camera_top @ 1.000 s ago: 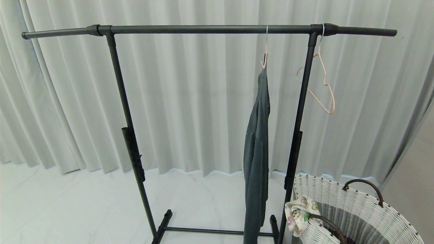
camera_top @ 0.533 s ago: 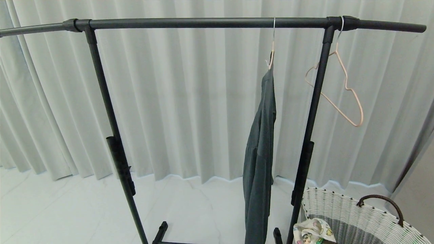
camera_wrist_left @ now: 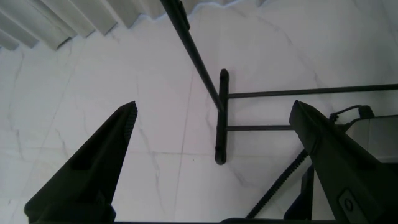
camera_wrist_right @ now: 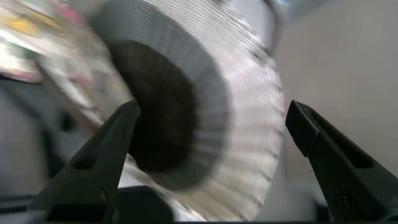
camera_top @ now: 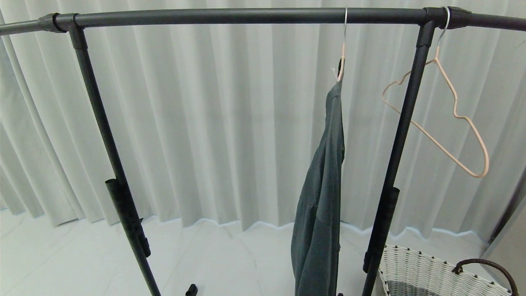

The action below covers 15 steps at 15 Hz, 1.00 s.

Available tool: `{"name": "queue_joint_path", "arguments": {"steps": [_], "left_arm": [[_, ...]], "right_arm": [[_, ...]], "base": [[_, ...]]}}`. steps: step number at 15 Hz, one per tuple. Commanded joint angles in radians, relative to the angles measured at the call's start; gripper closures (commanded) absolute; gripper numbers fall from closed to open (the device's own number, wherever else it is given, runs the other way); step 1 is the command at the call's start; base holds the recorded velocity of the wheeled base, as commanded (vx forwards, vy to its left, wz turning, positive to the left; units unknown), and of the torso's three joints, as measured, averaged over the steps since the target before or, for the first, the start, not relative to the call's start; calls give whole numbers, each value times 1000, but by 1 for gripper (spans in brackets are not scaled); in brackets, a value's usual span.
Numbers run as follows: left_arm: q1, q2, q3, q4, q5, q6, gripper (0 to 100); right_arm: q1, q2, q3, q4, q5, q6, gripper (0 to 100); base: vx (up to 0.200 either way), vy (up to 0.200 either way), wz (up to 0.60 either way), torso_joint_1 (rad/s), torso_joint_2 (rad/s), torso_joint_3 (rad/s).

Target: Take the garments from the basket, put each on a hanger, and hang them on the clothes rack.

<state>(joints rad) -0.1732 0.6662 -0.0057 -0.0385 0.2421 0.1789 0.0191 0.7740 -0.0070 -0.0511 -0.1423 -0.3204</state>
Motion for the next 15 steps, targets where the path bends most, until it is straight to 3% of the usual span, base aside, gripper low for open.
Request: {"name": "queue_joint_path", "arguments": {"steps": [1, 2, 4, 6, 8, 12, 15], "left_arm": [[-2, 1, 0, 0, 0, -1, 0], [-2, 1, 0, -1, 0, 1, 0], [-6, 1, 0, 0, 0, 1, 0], [-8, 1, 0, -1, 0, -1, 0], [-8, 1, 0, -1, 2, -1, 0], [-8, 3, 0, 0, 2, -1, 0], [-8, 15, 0, 0, 2, -1, 0]], "right_arm": [[19, 31, -47, 4, 148, -39, 0], [24, 96, -90, 4, 190, -57, 0], [76, 231, -157, -3, 201, -63, 0], [206, 398, -223, -10, 201, -39, 0], [334, 554, -237, -98, 191, 32, 0], [476, 883, -237, -345, 50, 153, 0], [481, 978, -240, -411, 0, 167, 0]], "base": [[0, 0, 0, 0, 0, 0], [0, 0, 0, 0, 0, 0], [0, 0, 0, 0, 0, 0], [0, 0, 0, 0, 0, 0], [0, 0, 0, 0, 0, 0], [0, 0, 0, 0, 0, 0], [0, 0, 0, 0, 0, 0]]}}
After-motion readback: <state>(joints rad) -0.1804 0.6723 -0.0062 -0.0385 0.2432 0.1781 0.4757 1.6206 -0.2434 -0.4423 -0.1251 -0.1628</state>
